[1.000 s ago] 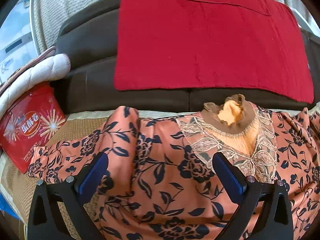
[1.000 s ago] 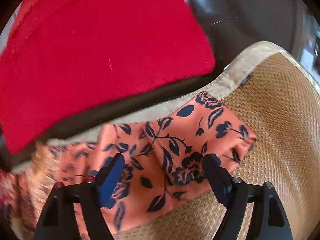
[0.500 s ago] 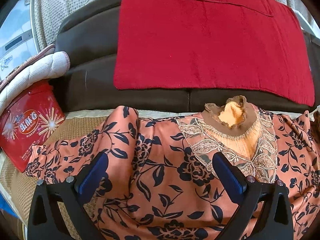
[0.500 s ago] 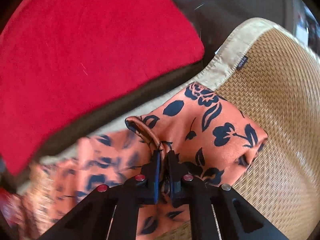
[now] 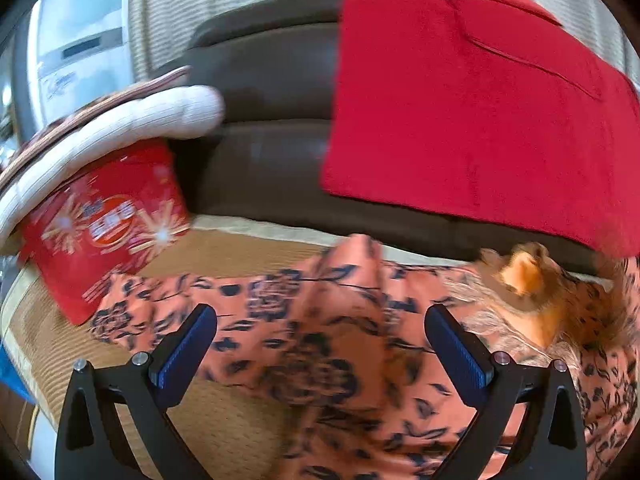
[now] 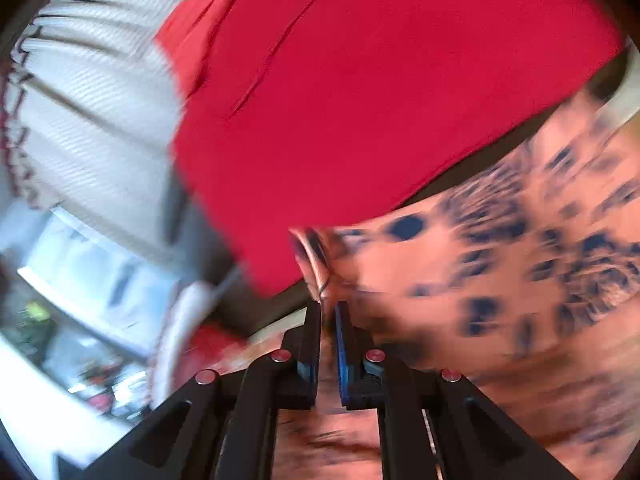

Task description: Fold small clothes

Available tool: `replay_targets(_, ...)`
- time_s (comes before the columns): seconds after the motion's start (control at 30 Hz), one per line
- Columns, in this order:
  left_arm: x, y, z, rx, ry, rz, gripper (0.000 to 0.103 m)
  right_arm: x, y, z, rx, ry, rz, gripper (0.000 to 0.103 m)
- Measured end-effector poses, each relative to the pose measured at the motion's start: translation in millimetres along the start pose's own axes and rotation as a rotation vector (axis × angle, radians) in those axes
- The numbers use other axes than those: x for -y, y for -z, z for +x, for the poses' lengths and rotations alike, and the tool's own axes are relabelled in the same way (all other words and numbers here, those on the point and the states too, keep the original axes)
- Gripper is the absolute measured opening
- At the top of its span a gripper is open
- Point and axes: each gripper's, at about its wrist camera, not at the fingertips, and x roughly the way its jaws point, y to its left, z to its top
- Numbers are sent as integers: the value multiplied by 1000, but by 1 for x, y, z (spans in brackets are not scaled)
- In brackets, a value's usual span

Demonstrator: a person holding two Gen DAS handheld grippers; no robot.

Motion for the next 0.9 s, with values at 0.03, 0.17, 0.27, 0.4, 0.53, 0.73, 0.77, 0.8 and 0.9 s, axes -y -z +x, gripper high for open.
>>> replay_targets(0.03,-13,-2,1,-3,-10,-25,103,-15,13,27,-37,-46,1,7)
replay_targets(0.17,-51,-4,7,-15,-63,-101,103,-56,52,106,-149,-123,26,12)
replay_targets(0.27,-67,-1,14,-57,-24,-151,103,-71,63,122,-177,-117,12,12)
replay_targets(0.4,-43,1,17,-90,124,-127,103,-52,51,68,-48,78,-111,14)
replay_targets(0.53,8,5,21,-146,351,-79,103,-11,45,-10,97,260,-100,42)
replay_targets(0.73,85,21,46,-297,531,-98,103,70,59,-37,136,256,59,73)
replay_targets(0.77,93,24,50,-314,544,-101,103,72,57,-33,120,263,79,71)
replay_targets(0.8,103,26,54,-334,560,-106,103,79,56,-30,105,260,103,71)
replay_targets(0.9,129,34,63,-388,623,-122,100,80,46,-35,98,251,69,70)
